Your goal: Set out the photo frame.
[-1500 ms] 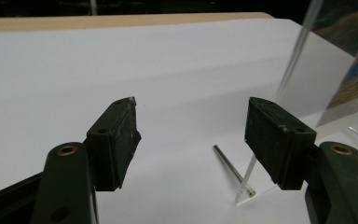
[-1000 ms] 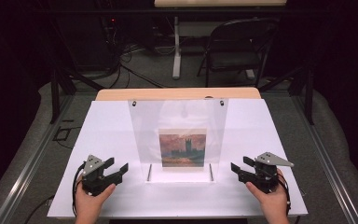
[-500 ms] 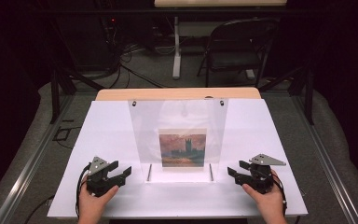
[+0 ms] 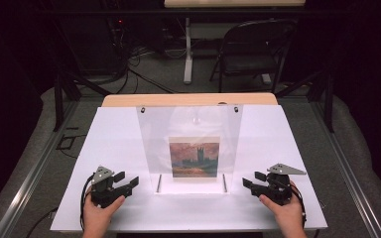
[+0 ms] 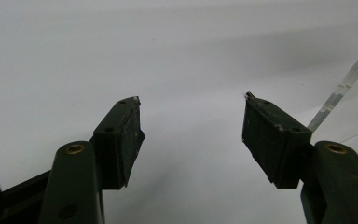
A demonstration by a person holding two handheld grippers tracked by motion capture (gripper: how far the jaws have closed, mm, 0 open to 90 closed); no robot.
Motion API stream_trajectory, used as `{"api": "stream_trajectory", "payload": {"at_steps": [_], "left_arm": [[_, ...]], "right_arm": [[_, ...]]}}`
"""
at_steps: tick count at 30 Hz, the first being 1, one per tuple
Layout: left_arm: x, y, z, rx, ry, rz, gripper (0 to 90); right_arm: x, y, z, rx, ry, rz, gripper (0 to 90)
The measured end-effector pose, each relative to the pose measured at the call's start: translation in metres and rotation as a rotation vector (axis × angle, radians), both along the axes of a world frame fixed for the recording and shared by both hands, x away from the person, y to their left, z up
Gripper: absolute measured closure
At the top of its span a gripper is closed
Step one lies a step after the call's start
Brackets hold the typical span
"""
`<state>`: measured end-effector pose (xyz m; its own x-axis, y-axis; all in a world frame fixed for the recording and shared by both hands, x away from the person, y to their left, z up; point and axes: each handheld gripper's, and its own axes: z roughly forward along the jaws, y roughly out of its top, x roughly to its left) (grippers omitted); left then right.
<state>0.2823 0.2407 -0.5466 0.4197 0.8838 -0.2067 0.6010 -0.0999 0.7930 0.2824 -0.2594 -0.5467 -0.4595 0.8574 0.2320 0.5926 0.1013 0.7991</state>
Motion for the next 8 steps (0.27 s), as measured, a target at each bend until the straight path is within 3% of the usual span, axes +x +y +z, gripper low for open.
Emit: {"api": "stream_trajectory", "payload": {"at_steps": [8], "left_arm": [[0.0011, 0.0004, -0.0003, -0.006, 0.010, 0.003, 36.2]], "right_arm": [[0.0006, -0.0014, -0.0022, 0.006, 0.027, -0.008, 34.1]]}}
